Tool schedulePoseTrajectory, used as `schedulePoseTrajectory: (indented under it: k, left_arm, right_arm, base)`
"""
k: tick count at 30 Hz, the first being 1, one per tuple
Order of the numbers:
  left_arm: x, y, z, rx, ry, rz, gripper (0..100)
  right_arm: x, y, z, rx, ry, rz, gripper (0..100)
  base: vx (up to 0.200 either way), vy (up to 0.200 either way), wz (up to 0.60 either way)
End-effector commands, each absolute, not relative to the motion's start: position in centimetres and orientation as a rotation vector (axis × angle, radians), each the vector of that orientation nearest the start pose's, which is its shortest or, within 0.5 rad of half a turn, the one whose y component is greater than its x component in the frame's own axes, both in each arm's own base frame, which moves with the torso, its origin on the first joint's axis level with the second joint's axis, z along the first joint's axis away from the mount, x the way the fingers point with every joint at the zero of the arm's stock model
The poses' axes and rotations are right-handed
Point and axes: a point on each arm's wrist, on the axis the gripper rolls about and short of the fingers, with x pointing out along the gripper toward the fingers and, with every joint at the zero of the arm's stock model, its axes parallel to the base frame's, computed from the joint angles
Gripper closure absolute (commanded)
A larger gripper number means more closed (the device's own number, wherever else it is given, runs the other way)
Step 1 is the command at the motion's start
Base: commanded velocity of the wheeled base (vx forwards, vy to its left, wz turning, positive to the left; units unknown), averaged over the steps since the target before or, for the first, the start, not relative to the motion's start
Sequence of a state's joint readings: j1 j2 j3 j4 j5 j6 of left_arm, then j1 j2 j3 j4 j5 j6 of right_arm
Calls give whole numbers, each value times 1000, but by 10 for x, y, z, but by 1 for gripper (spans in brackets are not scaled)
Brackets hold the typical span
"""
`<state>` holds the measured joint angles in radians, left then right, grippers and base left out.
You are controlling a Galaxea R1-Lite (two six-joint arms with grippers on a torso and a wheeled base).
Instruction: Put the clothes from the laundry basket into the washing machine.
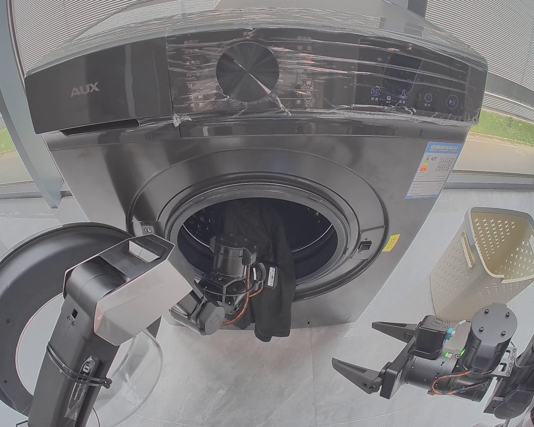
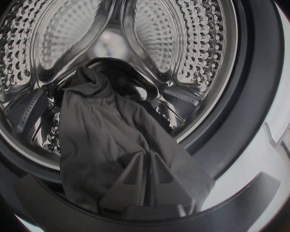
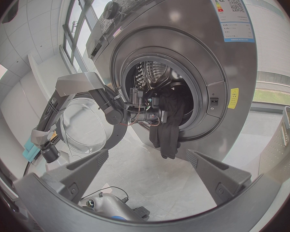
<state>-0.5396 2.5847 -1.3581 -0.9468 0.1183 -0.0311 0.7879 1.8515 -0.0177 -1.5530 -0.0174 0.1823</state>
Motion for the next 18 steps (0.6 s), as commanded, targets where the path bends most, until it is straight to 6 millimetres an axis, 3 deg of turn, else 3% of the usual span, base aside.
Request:
schedulePoseTrajectory:
  k: [1,4,5,7,18]
  left_arm:
    - [435,-253,17,4,155,-382,100]
    - [442,-252,27,-16,120,-357,100]
    - [455,-252,44,-64,48,-307,100]
    - [464,-250,51,-78,10,-285,100]
    - [465,-249,43,-79,15,-274,100]
  right_arm:
    - [147,148,72,62,328,741,0]
    - [147,148,72,63,326,741,0]
    - [148,148,73,63,325,740,0]
    - [148,148,72,62,328,738,0]
    - [148,147,73,63,326,737,0]
  base:
    - [0,0,0]
    - [0,0,0]
    - [0,0,0]
    - [0,0,0]
    - [0,0,0]
